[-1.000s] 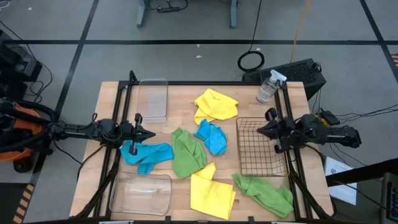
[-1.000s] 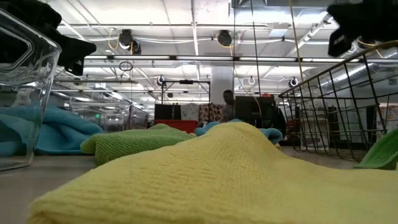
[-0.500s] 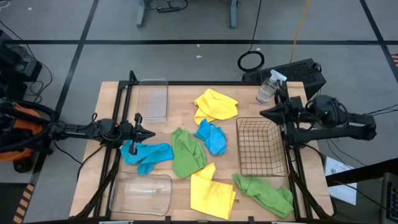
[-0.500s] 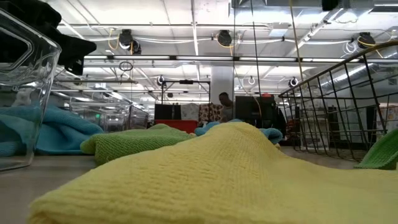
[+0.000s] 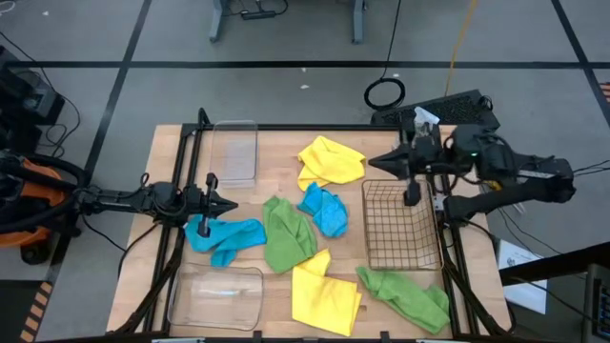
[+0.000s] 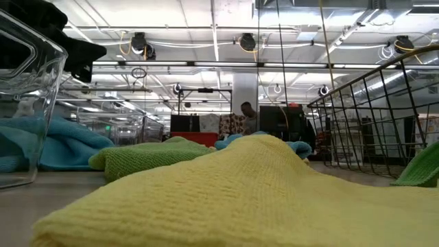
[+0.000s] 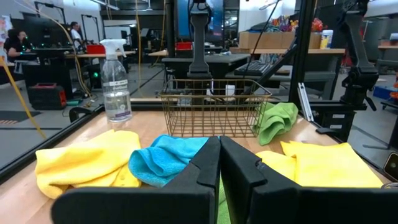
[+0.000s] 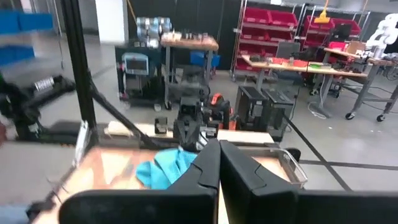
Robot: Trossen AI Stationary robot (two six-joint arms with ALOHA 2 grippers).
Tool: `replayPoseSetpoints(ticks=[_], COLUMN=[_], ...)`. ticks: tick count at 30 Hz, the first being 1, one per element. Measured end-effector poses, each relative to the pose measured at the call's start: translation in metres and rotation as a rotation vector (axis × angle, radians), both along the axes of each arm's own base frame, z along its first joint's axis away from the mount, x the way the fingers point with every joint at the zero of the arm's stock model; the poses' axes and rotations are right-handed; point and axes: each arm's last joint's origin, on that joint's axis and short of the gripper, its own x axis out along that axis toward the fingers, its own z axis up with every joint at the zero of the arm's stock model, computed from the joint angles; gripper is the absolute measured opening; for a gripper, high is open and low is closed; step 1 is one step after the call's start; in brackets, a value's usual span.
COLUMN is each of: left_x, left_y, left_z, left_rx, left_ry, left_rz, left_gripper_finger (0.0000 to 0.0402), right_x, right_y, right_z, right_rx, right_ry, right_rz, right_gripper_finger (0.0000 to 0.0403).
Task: Sort microfiber towel by color & place in baskets
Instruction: Put the right blue microfiber cloth into the top transparent bin
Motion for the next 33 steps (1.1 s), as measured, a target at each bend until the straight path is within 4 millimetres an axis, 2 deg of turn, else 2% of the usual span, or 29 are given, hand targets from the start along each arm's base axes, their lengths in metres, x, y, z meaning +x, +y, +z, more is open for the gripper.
replayPoseSetpoints(ticks=[10,21,24,27,33], left_x=[0.0,-0.001,-0.004,-0.01,-0.029], left_y=[0.0,0.005,0.005,0.009,0.015], left_z=[-0.001,0.004,0.019,0.037,0.089], left_rx=[-0.072,-0.138,-0.145,-0.114,0.01], left_ry=[0.011,-0.006,-0.049,-0.095,-0.142], left_rz=[0.0,0.159,0.164,0.263,0.457], left_gripper_finger=[0.0017,0.0017,0.0017,0.0017,0.0017], right_x=[0.037,0.054,0.058,0.063,0.073], right_y=[0.0,-0.001,-0.001,-0.001,-0.001], right_z=[-0.029,-0.05,-0.053,-0.057,-0.068], right_rx=[-0.011,-0.002,-0.002,-0.001,0.001], right_ry=[0.186,0.324,0.34,0.36,0.414], right_rz=[0.006,0.006,0.006,0.007,0.006], right_gripper_finger=[0.0,0.0,0.0,0.0,0.0])
